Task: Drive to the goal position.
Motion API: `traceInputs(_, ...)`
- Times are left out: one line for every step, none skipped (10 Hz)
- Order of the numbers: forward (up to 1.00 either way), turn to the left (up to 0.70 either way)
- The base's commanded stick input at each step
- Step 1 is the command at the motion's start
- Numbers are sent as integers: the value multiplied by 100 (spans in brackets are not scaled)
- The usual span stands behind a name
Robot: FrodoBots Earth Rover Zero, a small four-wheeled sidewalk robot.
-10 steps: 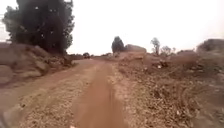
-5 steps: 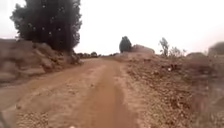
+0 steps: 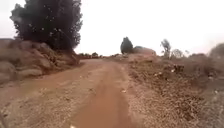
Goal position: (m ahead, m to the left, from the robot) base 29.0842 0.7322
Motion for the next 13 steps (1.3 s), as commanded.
traceInputs(50,0)
traceInputs(50,0)
traceInputs(50,0)
traceInputs(50,0)
traceInputs(50,0)
traceInputs(50,0)
traceInputs(50,0)
traceInputs(50,0)
traceInputs(50,0)
traceInputs(50,0)
traceInputs(50,0)
traceInputs(50,0)
traceInputs(50,0)
